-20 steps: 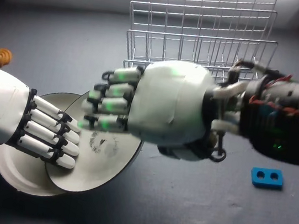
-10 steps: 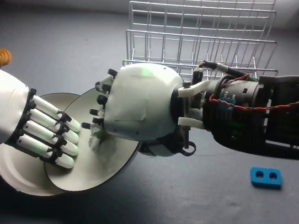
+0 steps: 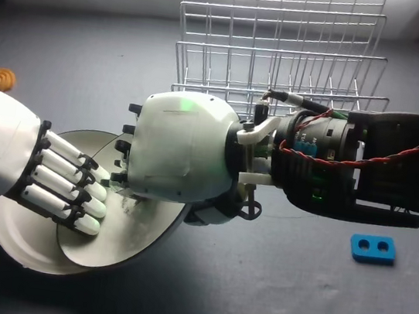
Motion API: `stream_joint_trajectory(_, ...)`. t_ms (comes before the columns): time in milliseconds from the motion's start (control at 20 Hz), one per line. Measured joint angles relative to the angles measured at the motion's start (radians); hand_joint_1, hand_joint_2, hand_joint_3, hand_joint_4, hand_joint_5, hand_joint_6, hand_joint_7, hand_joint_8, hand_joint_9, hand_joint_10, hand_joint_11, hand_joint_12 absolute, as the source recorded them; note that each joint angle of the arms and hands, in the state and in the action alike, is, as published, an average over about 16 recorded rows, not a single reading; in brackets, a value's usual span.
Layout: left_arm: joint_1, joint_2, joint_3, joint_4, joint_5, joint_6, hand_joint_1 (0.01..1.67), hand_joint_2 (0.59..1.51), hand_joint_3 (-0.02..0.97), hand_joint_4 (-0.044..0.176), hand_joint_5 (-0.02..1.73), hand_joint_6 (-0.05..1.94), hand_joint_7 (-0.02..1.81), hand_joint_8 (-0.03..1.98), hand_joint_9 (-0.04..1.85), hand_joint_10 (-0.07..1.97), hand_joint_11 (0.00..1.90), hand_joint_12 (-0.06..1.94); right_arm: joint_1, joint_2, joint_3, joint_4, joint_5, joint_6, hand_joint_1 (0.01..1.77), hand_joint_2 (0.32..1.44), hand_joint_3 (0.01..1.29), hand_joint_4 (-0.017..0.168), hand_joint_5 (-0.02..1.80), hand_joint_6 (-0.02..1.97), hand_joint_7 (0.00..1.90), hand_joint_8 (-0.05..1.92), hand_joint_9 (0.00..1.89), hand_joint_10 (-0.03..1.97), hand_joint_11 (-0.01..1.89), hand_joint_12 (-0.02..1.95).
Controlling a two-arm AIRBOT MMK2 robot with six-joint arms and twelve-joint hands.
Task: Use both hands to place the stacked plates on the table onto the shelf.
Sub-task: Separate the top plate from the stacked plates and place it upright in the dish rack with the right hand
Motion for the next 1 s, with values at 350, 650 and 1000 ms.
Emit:
stream_joint_trajectory(350,-0.077,0.051,-0.004,-0.022,-0.010,-0.037,0.02,1.179,0.014,0.002,0.01,0.01,0.01,-0.01,0.02,0.00,0.02,0.01,0.012,0.013,-0.020,0.003,-0.003,0.001,1.12,0.94,0.01,-0.005,0.79,0.82,1.00,0.80,1.36,0.06,1.06,0.97)
stream_joint_trajectory(650,-0.176,0.122,-0.013,-0.040,-0.024,-0.075,0.02,1.183,0.014,0.002,0.02,0.01,0.02,-0.01,0.02,0.00,0.02,0.01,0.048,0.042,-0.067,0.006,-0.027,0.004,1.14,0.94,0.01,-0.002,0.84,0.90,1.07,0.85,1.41,0.04,1.04,0.99)
stream_joint_trajectory(1000,-0.288,0.196,-0.022,-0.020,-0.036,-0.133,0.02,1.184,0.014,0.002,0.03,0.01,0.02,-0.01,0.02,0.00,0.02,0.01,0.106,0.094,-0.140,0.008,-0.058,0.006,1.17,0.95,0.01,0.002,0.90,0.95,1.14,0.82,1.42,0.03,1.01,0.98)
